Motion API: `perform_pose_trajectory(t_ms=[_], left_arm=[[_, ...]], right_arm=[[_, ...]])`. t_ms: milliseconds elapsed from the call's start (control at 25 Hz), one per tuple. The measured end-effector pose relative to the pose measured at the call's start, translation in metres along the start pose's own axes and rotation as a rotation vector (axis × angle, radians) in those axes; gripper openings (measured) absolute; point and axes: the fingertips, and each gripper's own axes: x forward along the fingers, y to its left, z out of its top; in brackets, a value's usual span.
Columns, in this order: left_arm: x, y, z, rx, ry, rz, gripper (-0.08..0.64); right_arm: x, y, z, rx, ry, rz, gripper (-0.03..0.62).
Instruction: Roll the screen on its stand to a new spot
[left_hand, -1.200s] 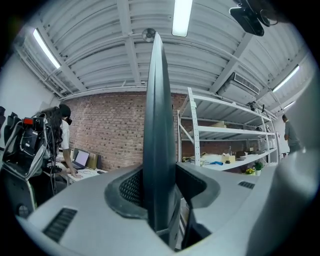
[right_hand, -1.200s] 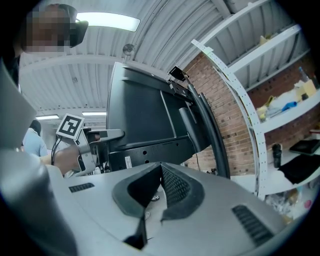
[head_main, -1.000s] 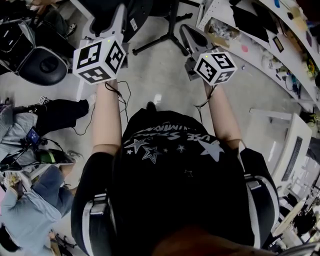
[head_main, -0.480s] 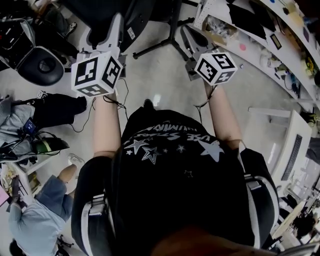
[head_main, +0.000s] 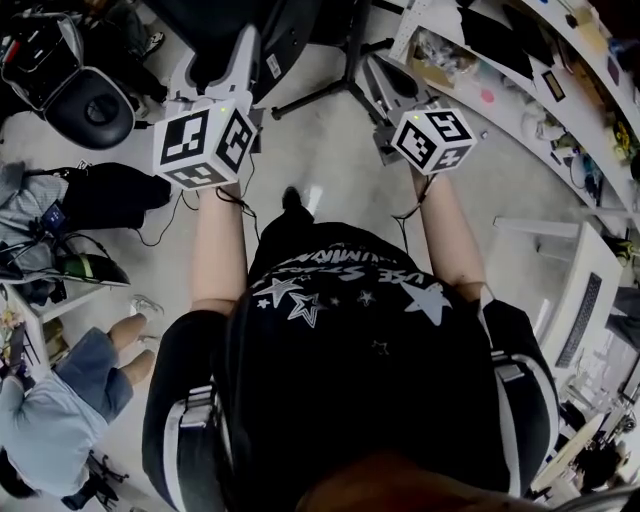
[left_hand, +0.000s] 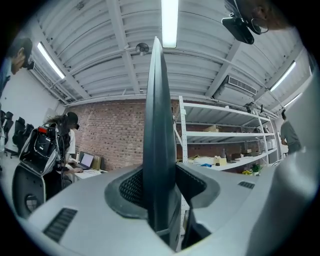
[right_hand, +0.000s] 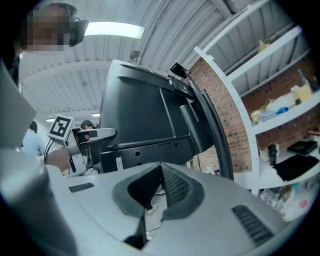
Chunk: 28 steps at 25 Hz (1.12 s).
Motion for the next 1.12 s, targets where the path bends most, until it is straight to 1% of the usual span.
perform_pose_trajectory(t_ms=[160, 320, 720, 880, 1120], left_arm=[[-0.019, -0.024, 0.001, 0.008, -0.005, 0.025, 0.192], [-0.039, -0.054, 0.003, 0.020, -0.014, 0.031, 0.192], [-0.095, -0.103, 0.007, 0.030, -0.011, 0.060, 0.190], [-0.117, -0.115, 0.011, 0.035, -0.018, 0.069, 0.190], [-0.158, -0.113, 0.020, 0.039, -0.031, 0.069, 0.190]], right_arm=[[-0.033, -0.002, -0.009, 0.007, 0.022, 0.017, 0.008], [-0.060, -0.001, -0.012, 0.009, 0.027, 0.042, 0.008], [-0.106, 0.021, -0.032, 0.038, 0.045, 0.099, 0.008], [-0.119, 0.028, -0.036, 0.048, 0.043, 0.107, 0.008], [-0.131, 0.050, -0.042, 0.052, 0.031, 0.096, 0.008]])
